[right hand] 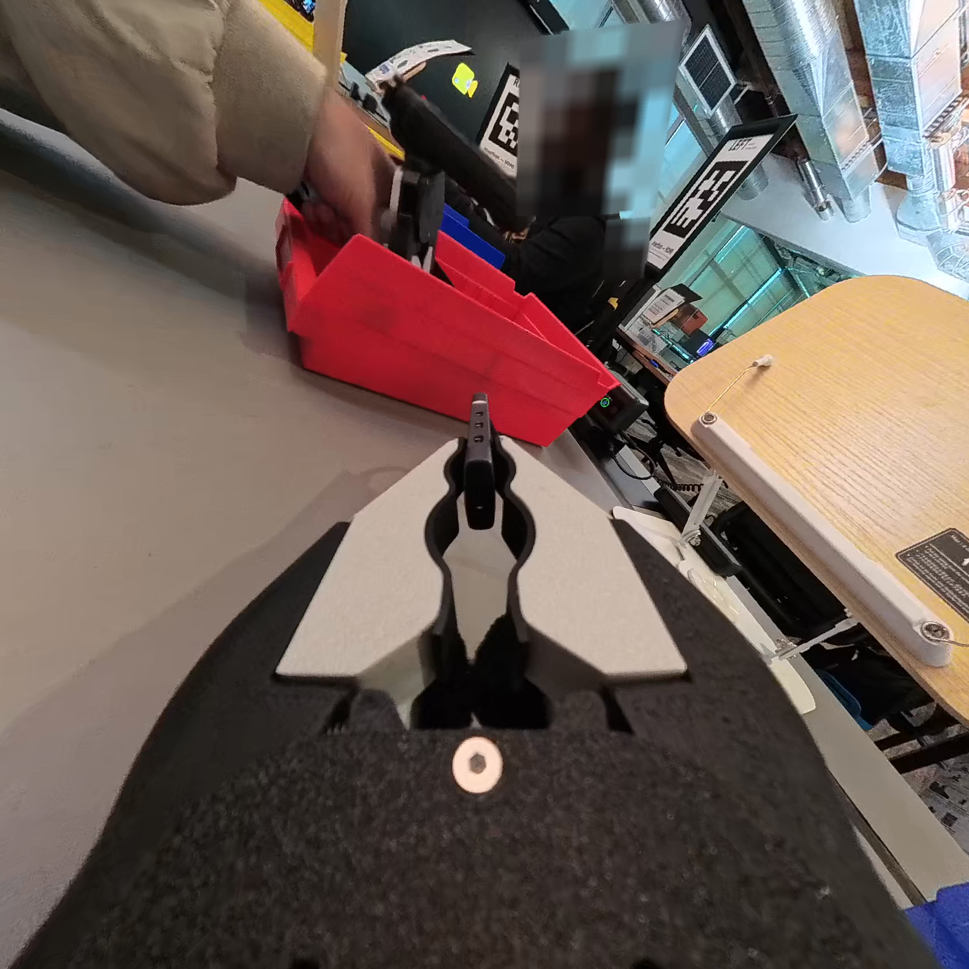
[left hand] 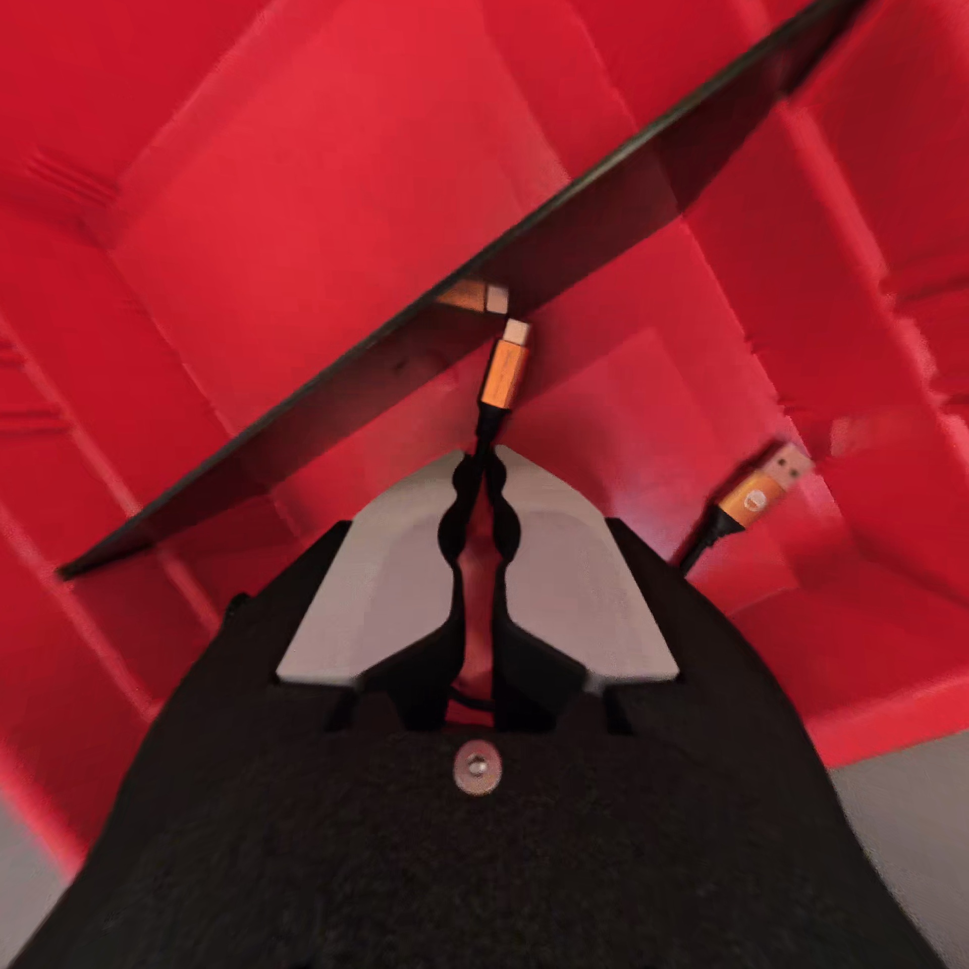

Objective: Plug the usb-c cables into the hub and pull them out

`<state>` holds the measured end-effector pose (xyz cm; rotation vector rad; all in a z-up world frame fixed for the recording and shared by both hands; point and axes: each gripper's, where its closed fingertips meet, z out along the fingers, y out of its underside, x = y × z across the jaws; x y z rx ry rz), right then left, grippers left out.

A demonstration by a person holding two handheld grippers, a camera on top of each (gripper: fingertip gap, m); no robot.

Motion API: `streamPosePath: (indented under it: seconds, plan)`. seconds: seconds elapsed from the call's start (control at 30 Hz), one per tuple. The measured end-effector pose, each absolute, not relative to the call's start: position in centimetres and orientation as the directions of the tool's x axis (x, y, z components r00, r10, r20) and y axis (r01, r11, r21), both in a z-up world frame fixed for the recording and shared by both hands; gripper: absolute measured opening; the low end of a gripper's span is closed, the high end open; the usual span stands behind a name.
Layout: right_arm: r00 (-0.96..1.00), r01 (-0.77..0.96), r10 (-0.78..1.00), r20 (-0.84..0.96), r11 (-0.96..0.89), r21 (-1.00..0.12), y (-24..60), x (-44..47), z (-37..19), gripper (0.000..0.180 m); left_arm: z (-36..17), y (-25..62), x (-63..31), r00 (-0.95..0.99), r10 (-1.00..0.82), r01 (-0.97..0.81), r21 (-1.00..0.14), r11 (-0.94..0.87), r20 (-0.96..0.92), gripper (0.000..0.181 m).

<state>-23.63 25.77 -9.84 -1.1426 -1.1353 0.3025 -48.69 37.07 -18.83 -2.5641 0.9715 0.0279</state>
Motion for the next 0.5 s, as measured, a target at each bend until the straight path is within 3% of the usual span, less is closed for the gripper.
streamPosePath:
  seconds: [0.03, 0.27, 0.4, 0.5]
  plan:
    - [0.452, 0.334, 0.696, 0.558, 0.449, -0.829, 25.8, -23.6, -9.8, 0.009, -17.7, 37.0, -48.8, 0.749, -0.632, -0.654, -0.382, -0.653, -0.202, 0.004]
    - [0.462, 0.334, 0.684, 0.565, 0.455, -0.825, 25.8, -23.5, -9.7, 0.009, 0.6, 31.9, -48.4, 0.707, -0.479, -0.699, -0.616, -0.364, -0.520, 0.002]
    - [0.477, 0.332, 0.673, 0.566, 0.458, -0.825, 25.9, -23.2, -9.4, 0.009, 8.0, 24.8, -45.8, 0.684, -0.547, -0.678, -0.698, -0.232, -0.483, 0.002]
    - [0.482, 0.333, 0.667, 0.568, 0.461, -0.823, 25.9, -23.0, -9.3, 0.009, 9.1, 19.3, -41.9, 0.609, -0.728, -0.604, -0.778, -0.171, -0.313, 0.001]
